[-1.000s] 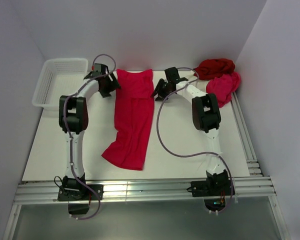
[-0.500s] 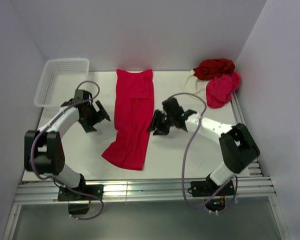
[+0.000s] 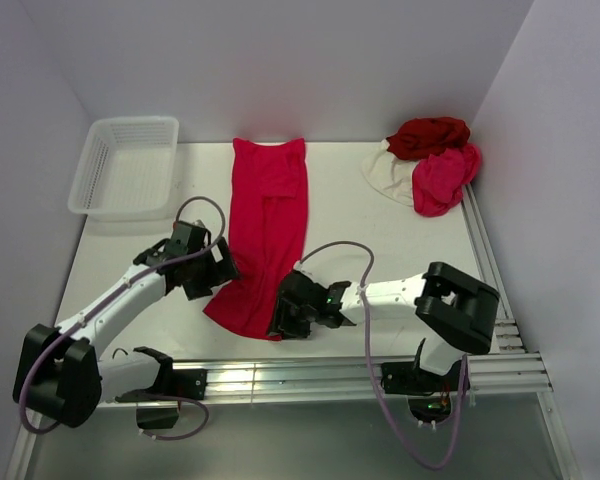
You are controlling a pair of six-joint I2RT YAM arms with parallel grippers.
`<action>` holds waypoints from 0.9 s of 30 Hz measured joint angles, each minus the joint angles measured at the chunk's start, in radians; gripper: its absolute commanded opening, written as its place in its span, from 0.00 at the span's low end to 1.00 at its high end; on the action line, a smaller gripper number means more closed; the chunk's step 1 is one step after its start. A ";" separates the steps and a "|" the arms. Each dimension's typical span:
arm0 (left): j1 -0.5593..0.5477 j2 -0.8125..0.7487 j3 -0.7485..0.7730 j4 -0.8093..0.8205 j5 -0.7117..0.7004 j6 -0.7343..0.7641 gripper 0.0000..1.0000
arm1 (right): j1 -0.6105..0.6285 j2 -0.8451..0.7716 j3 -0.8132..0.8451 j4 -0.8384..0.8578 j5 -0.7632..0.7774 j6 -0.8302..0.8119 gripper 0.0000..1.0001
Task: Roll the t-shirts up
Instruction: Fold the tshirt
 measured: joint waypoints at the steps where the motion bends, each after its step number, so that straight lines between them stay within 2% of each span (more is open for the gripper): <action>1: -0.019 -0.026 -0.031 0.027 -0.004 -0.027 0.98 | 0.018 0.017 0.006 0.030 0.010 0.019 0.50; 3: -0.026 -0.067 -0.108 0.050 -0.013 -0.070 0.98 | 0.048 0.045 0.016 0.081 0.025 0.060 0.47; 6: -0.029 -0.093 -0.185 0.032 -0.040 -0.122 0.98 | 0.079 0.091 0.056 0.092 0.065 0.104 0.28; 11: -0.045 -0.147 -0.174 0.018 -0.089 -0.150 0.99 | 0.109 0.095 0.057 0.074 0.135 0.162 0.24; 14: -0.045 -0.160 -0.152 0.031 -0.107 -0.154 0.98 | 0.117 0.049 0.027 0.020 0.176 0.175 0.10; 15: -0.045 -0.159 -0.151 0.039 -0.106 -0.158 0.98 | 0.117 0.028 0.010 0.005 0.187 0.177 0.01; 19: -0.047 -0.148 -0.166 0.057 -0.093 -0.176 0.97 | 0.117 -0.084 -0.071 -0.080 0.219 0.168 0.00; 21: -0.050 -0.157 -0.193 0.067 -0.087 -0.190 0.97 | 0.117 -0.120 -0.084 -0.132 0.231 0.151 0.12; 22: -0.055 -0.169 -0.212 0.068 -0.085 -0.200 0.98 | 0.117 -0.132 -0.089 -0.152 0.234 0.140 0.21; 23: -0.063 -0.184 -0.228 0.066 -0.083 -0.211 0.98 | 0.117 -0.142 -0.093 -0.163 0.234 0.128 0.49; 24: -0.072 -0.202 -0.240 0.062 -0.081 -0.218 0.98 | 0.116 -0.153 -0.097 -0.167 0.227 0.117 0.55; 27: -0.104 -0.256 -0.265 0.058 -0.068 -0.246 0.97 | 0.116 -0.195 -0.101 -0.163 0.219 0.069 0.60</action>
